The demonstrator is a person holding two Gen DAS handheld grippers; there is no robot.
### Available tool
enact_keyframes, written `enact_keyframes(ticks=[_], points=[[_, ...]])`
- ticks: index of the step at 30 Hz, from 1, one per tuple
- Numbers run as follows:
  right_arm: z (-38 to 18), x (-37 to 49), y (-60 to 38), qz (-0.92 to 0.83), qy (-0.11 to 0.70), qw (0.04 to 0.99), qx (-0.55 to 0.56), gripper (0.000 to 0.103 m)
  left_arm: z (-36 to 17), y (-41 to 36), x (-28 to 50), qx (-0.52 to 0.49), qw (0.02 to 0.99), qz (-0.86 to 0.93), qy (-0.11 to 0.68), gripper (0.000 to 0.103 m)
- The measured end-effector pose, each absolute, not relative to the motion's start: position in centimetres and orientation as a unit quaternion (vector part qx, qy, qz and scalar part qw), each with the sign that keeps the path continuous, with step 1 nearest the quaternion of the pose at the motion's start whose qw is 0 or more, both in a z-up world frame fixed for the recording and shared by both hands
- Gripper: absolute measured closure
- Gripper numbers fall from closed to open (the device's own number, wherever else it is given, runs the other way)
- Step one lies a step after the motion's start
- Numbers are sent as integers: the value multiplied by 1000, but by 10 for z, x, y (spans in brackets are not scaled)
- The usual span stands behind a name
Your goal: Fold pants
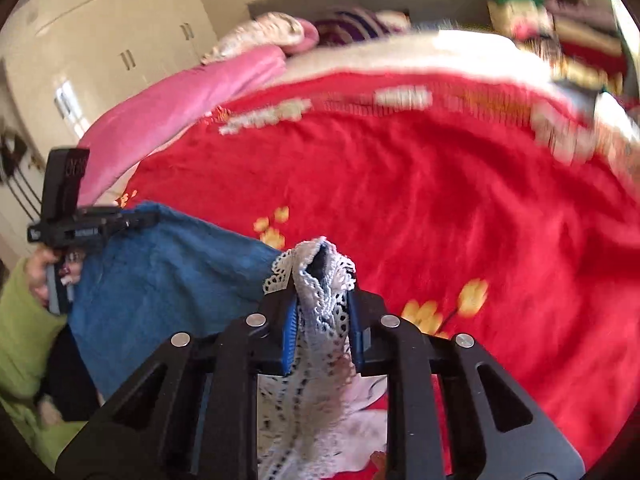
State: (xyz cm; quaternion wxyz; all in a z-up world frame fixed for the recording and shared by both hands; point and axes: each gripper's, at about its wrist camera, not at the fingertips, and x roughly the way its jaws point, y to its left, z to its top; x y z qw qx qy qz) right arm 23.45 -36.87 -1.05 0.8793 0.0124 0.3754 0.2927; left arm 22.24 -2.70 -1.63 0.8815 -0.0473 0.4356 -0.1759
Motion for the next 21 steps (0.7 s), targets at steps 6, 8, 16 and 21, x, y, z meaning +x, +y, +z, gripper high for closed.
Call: enact_keyframes(ticks=[6, 8, 16, 21], points=[[-2, 264, -362, 284, 362, 888, -19, 89, -24, -34, 247, -21, 882, -149, 447, 95], [-19, 276, -352, 268, 385, 881, -60, 88, -33, -32, 251, -27, 879, -141, 455, 95], [-51, 279, -356, 230, 404, 882, -72, 69, -53, -26, 251, -41, 877, -142, 457, 88], [-40, 275, -372, 203, 409, 889, -41, 57, -38, -16, 235, -29, 892, -112, 436, 57]])
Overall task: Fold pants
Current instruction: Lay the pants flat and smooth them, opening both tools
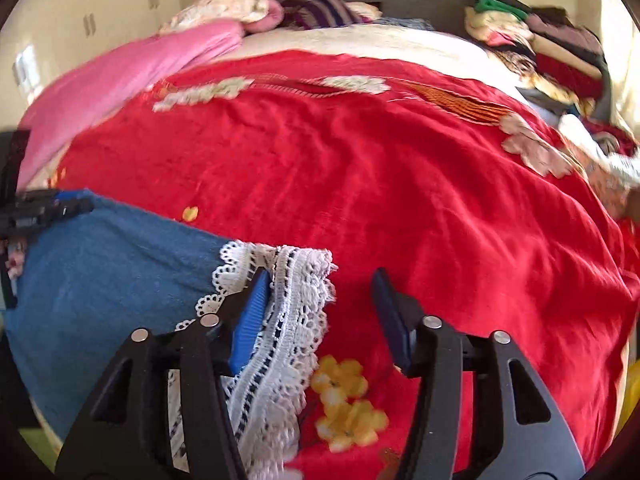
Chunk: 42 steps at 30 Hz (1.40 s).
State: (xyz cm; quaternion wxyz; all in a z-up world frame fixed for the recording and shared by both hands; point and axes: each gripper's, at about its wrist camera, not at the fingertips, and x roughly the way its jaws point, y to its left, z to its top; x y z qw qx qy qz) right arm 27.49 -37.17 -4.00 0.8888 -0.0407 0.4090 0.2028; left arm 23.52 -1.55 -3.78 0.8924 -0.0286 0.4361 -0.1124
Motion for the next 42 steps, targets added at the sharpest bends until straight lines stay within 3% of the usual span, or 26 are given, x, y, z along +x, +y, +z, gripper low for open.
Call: enact_keyframes(ticks=[4, 6, 12, 19, 21, 23, 24, 26, 29, 40, 42], points=[[-10, 233, -388, 189, 378, 906, -31, 56, -4, -5, 202, -4, 915, -83, 395, 54], [0, 208, -390, 193, 367, 909, -34, 56, 10, -2, 178, 5, 923, -71, 377, 36], [5, 143, -371, 221, 359, 906, -47, 56, 18, -3, 122, 15, 926, -75, 370, 36], [-10, 129, -313, 258, 378, 884, -95, 52, -7, -13, 96, 67, 908, -30, 412, 36], [-22, 131, -305, 224, 396, 879, -144, 50, -19, -4, 96, 82, 893, 15, 442, 20], [-42, 130, -305, 147, 414, 866, -239, 49, -28, 12, 98, 70, 883, 41, 462, 15], [-49, 129, -311, 141, 421, 861, -248, 49, -30, 24, 98, 38, 880, 36, 472, 15], [-52, 130, -336, 163, 444, 866, -160, 48, -29, 44, 96, -17, 880, 19, 473, 16], [-57, 132, -363, 173, 460, 868, -67, 44, -32, 50, 97, -29, 878, 15, 478, 16], [-34, 113, -363, 181, 416, 888, -77, 42, -11, 43, 79, -23, 897, 30, 441, 12], [-21, 106, -360, 189, 397, 894, -82, 37, -1, 40, 72, -24, 903, 23, 428, 12]])
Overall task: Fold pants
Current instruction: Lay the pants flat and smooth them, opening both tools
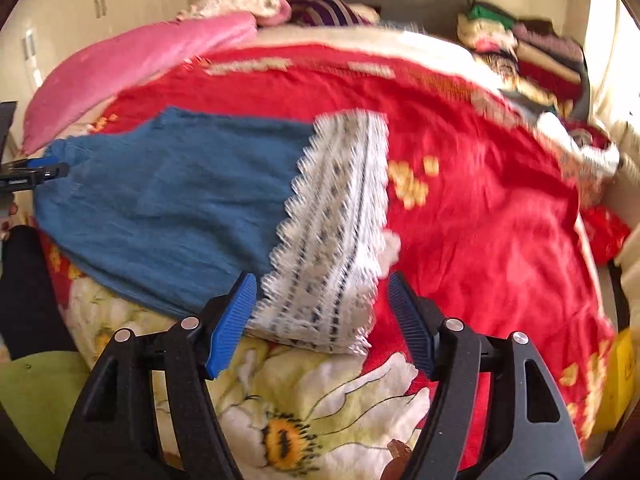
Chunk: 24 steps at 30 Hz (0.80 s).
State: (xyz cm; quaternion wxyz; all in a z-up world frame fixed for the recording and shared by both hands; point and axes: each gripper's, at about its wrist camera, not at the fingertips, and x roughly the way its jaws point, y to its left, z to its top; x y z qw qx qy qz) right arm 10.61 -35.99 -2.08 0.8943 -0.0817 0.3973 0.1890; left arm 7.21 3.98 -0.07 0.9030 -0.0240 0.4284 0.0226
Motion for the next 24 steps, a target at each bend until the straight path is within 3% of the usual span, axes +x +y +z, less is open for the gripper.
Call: enact_keyframes(ticks=[4, 15, 24], points=[[3, 96, -349, 211, 361, 905, -72, 33, 16, 28, 66, -12, 911, 17, 411, 5], [29, 93, -291, 267, 315, 908, -69, 18, 26, -15, 66, 14, 914, -30, 404, 5], [6, 107, -274, 269, 340, 899, -60, 15, 24, -41, 100, 28, 909, -57, 412, 5]])
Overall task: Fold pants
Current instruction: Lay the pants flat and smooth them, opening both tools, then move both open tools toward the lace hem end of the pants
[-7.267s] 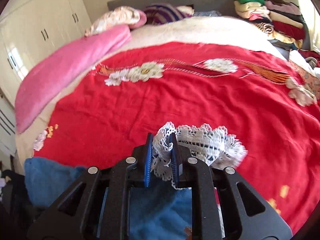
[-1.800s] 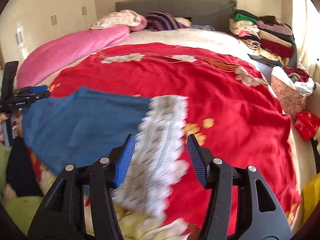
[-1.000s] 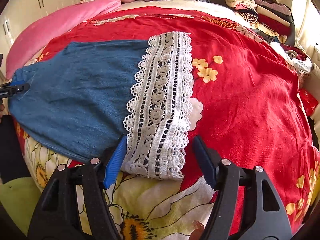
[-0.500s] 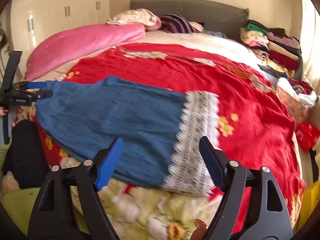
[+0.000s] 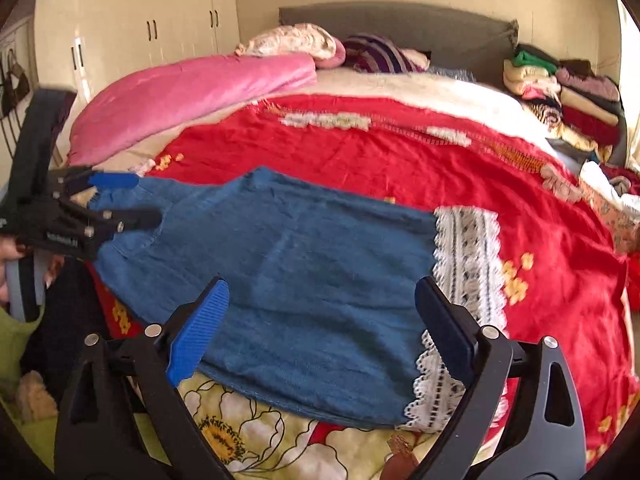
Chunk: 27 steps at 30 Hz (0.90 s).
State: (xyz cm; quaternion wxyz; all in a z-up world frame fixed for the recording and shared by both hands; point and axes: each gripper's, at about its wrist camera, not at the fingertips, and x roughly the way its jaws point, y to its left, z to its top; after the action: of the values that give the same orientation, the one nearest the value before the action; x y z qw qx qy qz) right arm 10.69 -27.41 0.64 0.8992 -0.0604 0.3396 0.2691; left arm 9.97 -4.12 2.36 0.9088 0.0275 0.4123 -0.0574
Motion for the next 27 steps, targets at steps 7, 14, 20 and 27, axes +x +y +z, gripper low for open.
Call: enact_keyframes(ticks=[7, 14, 20, 27], points=[[-26, 113, -272, 261, 391, 881, -56, 15, 7, -68, 132, 45, 895, -94, 434, 4], [-64, 117, -271, 219, 433, 870, -90, 11, -44, -88, 149, 82, 867, -95, 481, 4], [-57, 113, -277, 224, 421, 876, -68, 9, -46, -88, 148, 87, 872, -95, 471, 4], [-21, 114, -316, 188, 383, 904, -17, 9, -4, -90, 146, 85, 885, -110, 444, 4]])
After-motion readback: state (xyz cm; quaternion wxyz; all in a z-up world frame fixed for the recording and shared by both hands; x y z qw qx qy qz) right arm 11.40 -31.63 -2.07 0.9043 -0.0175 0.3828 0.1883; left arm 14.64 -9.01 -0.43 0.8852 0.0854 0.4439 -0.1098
